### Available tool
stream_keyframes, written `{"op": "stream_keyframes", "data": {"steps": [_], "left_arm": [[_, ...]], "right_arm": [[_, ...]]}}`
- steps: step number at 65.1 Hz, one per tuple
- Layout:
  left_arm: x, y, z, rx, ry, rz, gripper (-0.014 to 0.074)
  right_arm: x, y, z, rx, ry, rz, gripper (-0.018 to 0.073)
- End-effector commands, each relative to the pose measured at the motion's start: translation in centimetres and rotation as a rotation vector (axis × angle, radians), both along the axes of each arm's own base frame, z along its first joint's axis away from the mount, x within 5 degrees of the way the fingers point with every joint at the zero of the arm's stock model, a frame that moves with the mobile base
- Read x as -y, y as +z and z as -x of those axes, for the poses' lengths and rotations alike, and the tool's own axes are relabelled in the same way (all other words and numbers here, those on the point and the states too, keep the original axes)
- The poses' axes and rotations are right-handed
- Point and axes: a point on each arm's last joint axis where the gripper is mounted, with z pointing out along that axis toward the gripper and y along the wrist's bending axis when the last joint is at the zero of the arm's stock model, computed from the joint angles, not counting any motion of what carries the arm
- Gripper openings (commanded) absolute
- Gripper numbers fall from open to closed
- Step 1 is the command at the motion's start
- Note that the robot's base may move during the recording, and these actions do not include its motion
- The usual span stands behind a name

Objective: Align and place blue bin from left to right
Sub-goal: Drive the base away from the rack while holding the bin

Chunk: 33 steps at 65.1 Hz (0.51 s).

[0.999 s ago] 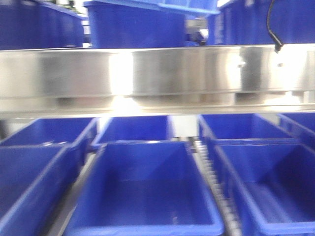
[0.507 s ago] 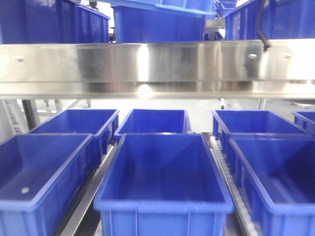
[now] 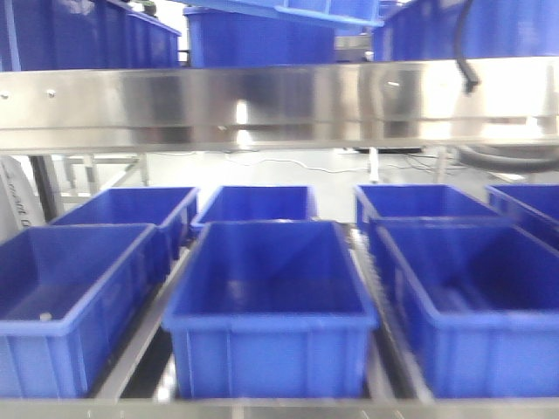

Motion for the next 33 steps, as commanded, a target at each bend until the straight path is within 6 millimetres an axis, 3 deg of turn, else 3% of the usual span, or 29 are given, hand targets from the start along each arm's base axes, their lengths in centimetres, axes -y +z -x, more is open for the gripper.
{"op": "stream_keyframes", "data": {"steps": [1, 33], "left_arm": [[0.83, 3.01, 1.71, 0.153, -0.051, 0.095, -0.0111], [0.83, 3.01, 1.71, 0.153, -0.051, 0.095, -0.0111]], "right_arm": [[-0.23, 1.61, 0.30, 0.076, -0.002, -0.093, -0.0153], [-0.23, 1.61, 0.30, 0.076, -0.002, -0.093, -0.0153]]}}
